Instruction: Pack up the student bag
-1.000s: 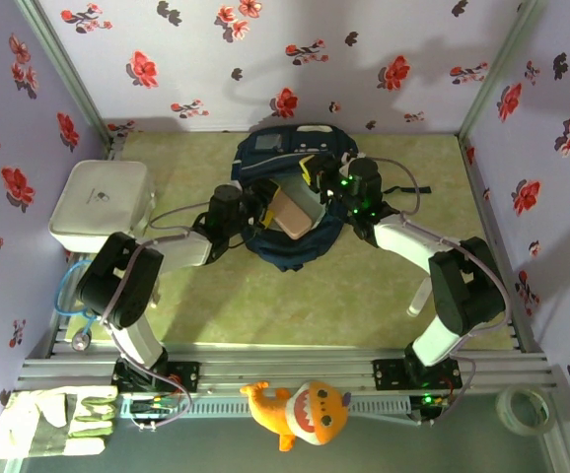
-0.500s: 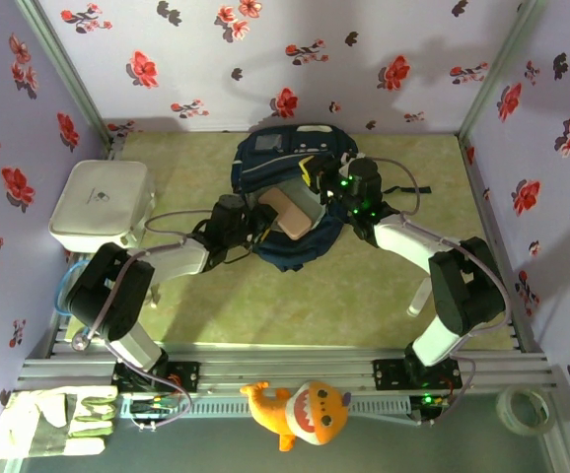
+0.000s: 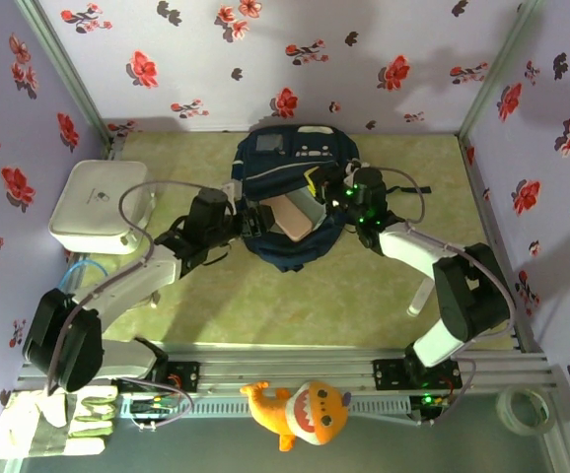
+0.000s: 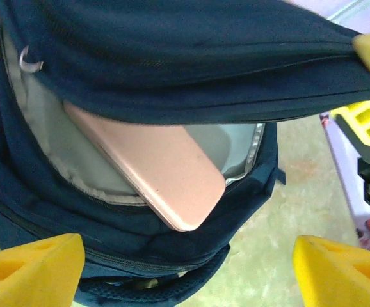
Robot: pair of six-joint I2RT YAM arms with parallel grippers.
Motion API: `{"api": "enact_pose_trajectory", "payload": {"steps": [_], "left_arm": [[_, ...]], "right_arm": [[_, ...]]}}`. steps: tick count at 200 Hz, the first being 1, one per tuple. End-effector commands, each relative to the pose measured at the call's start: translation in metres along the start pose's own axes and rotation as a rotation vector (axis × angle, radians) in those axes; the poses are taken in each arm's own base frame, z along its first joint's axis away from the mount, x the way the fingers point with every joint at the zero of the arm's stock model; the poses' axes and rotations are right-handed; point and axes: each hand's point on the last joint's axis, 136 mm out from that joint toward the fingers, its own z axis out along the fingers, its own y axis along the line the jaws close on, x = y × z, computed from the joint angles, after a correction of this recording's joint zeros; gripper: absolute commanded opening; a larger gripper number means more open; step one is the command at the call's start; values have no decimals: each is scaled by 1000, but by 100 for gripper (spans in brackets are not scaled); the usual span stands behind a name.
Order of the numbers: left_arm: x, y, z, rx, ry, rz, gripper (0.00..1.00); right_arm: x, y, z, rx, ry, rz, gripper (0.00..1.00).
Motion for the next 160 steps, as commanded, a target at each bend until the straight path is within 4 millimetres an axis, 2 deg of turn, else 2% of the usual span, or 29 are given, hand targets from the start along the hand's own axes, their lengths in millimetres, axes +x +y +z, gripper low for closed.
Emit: {"api": "enact_pose_trajectory", "payload": {"steps": [1, 24, 55, 72, 113, 126, 160], "left_arm": [[-4, 3, -6, -87, 80, 416, 86], [-9, -1, 12, -91, 136, 657, 86], [-12, -11, 38, -68, 101, 1022, 86], [-28, -9, 49, -149, 44, 1156, 84], [-79, -16, 57, -295, -146, 1270, 69], [-86, -19, 59, -297, -172, 1279, 65], [-91, -22, 70, -292, -169, 1296, 63]], "right_arm": [[8, 54, -18, -148, 26, -97, 9], [8, 57, -20, -147, 24, -107, 9], [7, 59, -21, -146, 27, -103, 9], [6, 59, -22, -145, 29, -97, 9], [0, 56, -31, -136, 12, -93, 10], [-2, 53, -34, -127, 6, -94, 10], [-5, 44, -41, -94, 3, -96, 10]]}}
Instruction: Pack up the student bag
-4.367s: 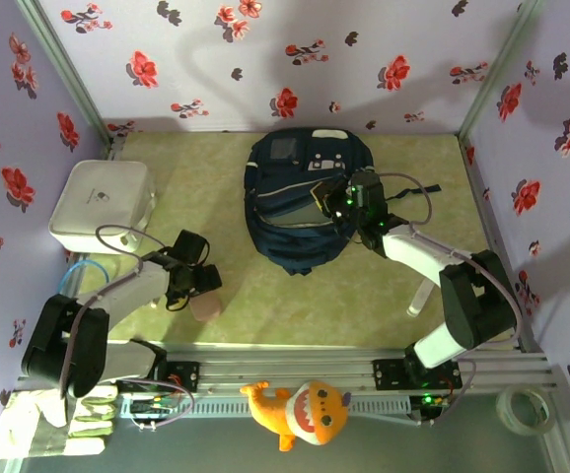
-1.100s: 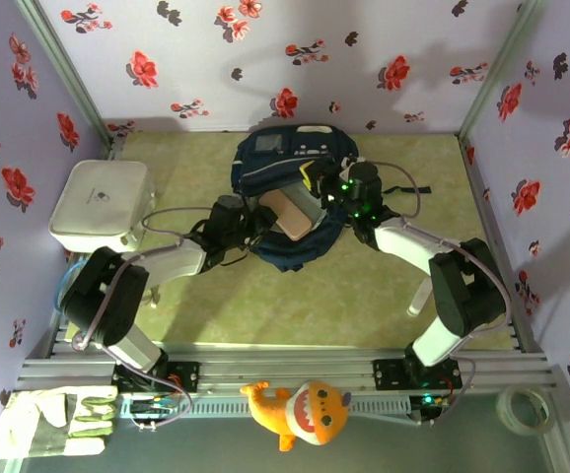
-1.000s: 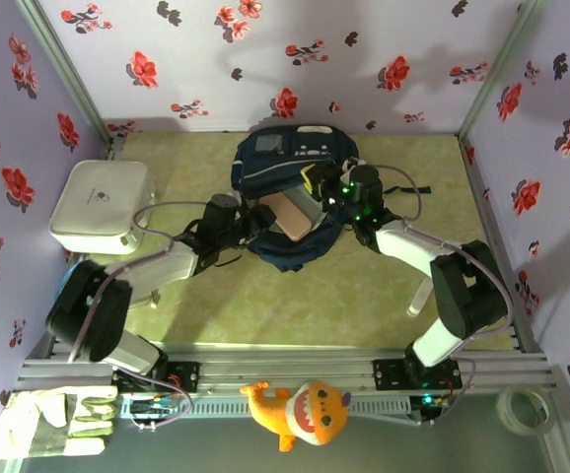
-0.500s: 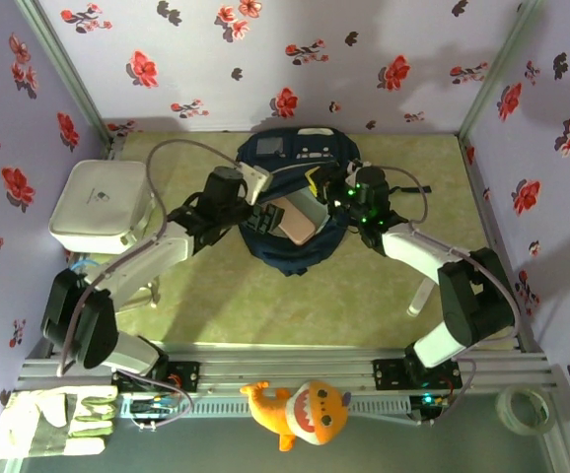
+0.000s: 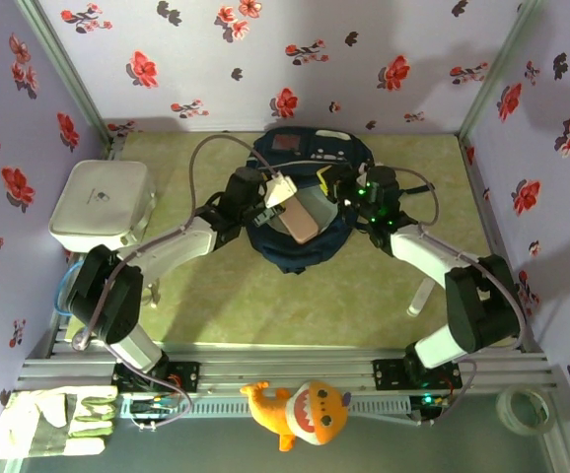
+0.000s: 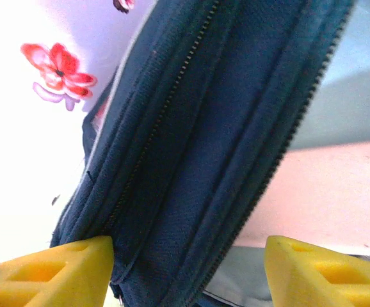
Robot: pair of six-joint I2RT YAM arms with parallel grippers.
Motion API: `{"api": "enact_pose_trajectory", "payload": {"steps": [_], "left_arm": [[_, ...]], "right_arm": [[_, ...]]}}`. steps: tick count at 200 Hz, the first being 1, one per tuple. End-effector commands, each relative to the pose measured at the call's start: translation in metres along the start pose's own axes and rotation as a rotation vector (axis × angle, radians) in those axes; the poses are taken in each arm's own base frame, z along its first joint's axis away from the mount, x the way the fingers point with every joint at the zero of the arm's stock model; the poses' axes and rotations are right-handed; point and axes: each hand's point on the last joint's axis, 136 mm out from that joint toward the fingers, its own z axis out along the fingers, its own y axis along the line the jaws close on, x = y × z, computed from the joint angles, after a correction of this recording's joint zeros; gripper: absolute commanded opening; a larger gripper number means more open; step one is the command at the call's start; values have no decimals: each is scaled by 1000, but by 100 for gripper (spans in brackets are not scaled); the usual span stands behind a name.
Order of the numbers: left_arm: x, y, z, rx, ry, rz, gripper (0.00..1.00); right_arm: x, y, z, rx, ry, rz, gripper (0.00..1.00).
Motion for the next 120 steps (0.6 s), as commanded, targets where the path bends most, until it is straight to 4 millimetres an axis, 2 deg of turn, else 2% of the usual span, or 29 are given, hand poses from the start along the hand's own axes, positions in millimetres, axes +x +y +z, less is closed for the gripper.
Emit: {"api": "enact_pose_trajectory", "payload": {"steps": [1, 36, 47, 61, 87, 120], "left_arm": [[-29, 33, 5, -118, -83, 37, 63], [-27, 36, -4, -135, -109, 2, 63], [-25, 31, -7, -116, -123, -3, 64], [-25, 26, -9, -99, -139, 0, 68], [-24, 29, -6, -119, -146, -5, 77], [-26, 38, -16, -194, -202, -43, 80]], "right_arm": [[14, 41, -19, -121, 51, -94, 10], [13, 33, -24, -85, 49, -103, 10], [12, 33, -24, -82, 44, -107, 10], [12, 33, -24, -82, 47, -109, 10], [13, 35, -24, -85, 52, -110, 11], [12, 33, -26, -80, 44, -108, 11]]}}
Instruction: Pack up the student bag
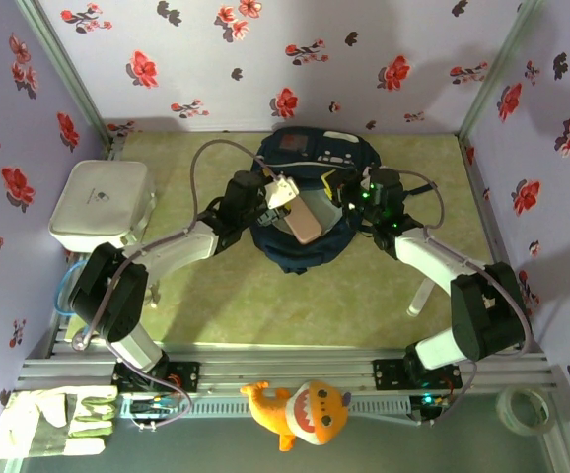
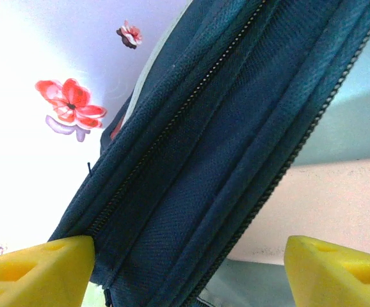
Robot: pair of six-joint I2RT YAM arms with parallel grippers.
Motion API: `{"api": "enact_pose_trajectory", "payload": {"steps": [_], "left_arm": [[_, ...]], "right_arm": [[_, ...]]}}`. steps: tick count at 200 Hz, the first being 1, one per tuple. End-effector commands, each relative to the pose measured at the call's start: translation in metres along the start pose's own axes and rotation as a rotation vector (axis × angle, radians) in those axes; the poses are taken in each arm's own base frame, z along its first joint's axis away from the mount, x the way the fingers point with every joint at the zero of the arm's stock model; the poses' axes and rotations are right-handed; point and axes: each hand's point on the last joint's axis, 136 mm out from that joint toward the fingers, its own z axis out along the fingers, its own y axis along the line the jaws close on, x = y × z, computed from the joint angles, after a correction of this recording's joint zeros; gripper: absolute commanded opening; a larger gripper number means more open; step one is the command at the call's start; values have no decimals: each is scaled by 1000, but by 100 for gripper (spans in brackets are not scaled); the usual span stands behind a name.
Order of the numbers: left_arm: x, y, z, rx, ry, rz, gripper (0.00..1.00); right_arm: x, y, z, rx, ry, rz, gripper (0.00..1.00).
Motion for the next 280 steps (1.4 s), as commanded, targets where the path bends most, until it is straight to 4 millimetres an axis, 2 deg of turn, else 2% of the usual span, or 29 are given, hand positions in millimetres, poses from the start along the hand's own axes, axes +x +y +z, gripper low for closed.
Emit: {"api": "enact_pose_trajectory", "payload": {"steps": [1, 45, 70, 94, 116, 140, 164, 185, 218, 234, 247, 263, 280], "left_arm": [[-20, 43, -17, -173, -104, -57, 80], [-15, 37, -22, -159, -111, -51, 84], [-19, 33, -25, -131, -143, -50, 88], [-26, 12, -18, -4, -158, -18, 91], [-27, 6, -4, 53, -132, -5, 89], [-24, 2, 14, 77, -97, 7, 79], [-20, 5, 21, 81, -78, -2, 59], [-19, 9, 18, 84, -79, -19, 38], [-20, 17, 1, 90, -97, -55, 17], [-19, 19, -9, 95, -88, -68, 12], [-18, 22, -19, 93, -77, -98, 10], [-14, 31, -31, 67, -30, -152, 9], [-10, 32, -40, 85, 20, -202, 9]], "right_arm": [[12, 41, -17, -125, 51, -94, 11], [12, 45, -16, -126, 55, -103, 11], [12, 46, -17, -128, 52, -102, 11], [12, 46, -17, -129, 54, -104, 11], [13, 45, -17, -128, 56, -102, 11], [12, 43, -19, -124, 53, -105, 11], [11, 38, -17, -110, 55, -111, 11], [10, 34, -14, -98, 67, -125, 11], [8, 24, -1, -60, 100, -167, 12], [7, 21, 9, -43, 128, -192, 14], [8, 27, 16, -52, 160, -233, 18], [9, 34, 21, -42, 189, -294, 30], [11, 40, 18, -36, 200, -370, 44]]}}
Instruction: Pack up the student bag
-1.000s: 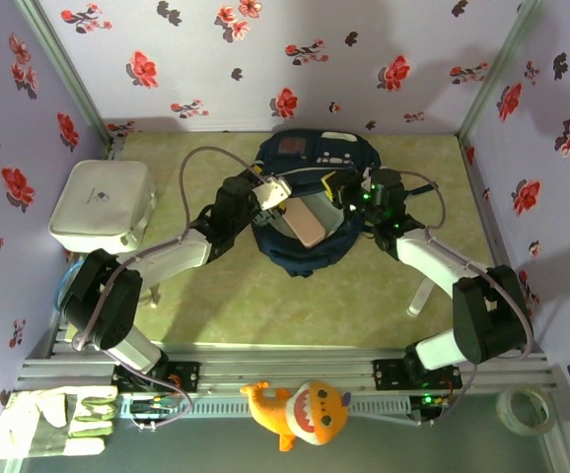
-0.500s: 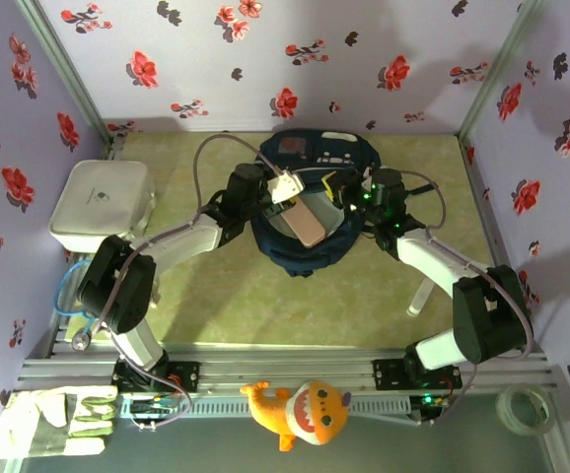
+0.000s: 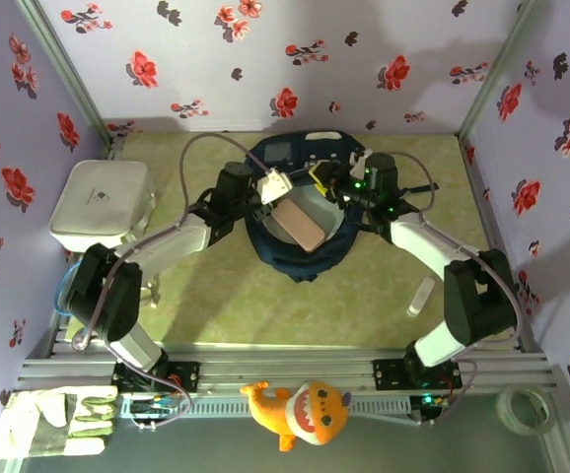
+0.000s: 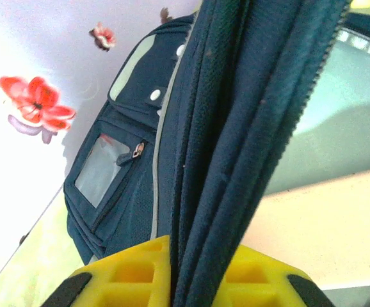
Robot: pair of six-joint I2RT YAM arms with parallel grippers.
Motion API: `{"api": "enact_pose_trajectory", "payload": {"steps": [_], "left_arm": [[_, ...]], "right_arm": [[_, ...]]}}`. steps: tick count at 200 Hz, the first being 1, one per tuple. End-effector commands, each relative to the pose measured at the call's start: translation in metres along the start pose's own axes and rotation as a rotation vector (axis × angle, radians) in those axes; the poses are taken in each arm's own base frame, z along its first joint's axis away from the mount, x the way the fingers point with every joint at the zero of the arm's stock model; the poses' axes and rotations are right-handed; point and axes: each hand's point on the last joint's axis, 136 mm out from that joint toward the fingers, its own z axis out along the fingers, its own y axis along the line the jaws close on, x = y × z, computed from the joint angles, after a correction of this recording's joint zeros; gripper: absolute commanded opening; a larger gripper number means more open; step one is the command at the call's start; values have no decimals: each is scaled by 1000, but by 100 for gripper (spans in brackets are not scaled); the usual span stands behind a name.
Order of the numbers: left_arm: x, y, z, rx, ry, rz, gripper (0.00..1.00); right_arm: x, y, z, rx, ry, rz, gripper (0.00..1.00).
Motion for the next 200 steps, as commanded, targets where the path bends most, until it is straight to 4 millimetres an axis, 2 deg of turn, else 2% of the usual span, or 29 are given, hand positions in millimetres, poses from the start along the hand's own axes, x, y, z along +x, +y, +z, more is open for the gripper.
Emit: {"api": "enact_pose_trajectory", "payload": {"steps": [1, 23, 44, 74, 97, 121, 146, 177, 200], "left_arm": [[-12, 21, -33, -48, 21, -111, 9], [-12, 22, -36, -21, 81, -166, 9], [-18, 26, -34, -14, 107, -211, 9], [-26, 32, -29, -20, 113, -255, 10], [-24, 32, -22, -15, 125, -271, 10], [-22, 31, -18, -14, 134, -293, 11], [-22, 30, -18, -12, 137, -306, 11], [-26, 30, -21, -9, 133, -307, 11], [-27, 29, -24, -6, 133, -304, 11]], "right_arm": [[-6, 19, -4, -13, 18, -166, 45], [-5, 21, -22, 37, -19, -263, 59], [4, 11, -46, 130, -43, -344, 63], [27, -29, -80, 301, -63, -378, 64], [51, -56, -91, 381, -58, -338, 63], [82, -82, -85, 424, -21, -266, 59], [109, -100, -63, 435, 24, -180, 53], [118, -121, -38, 452, 22, -81, 44], [120, -132, -25, 485, 32, -66, 41]]}}
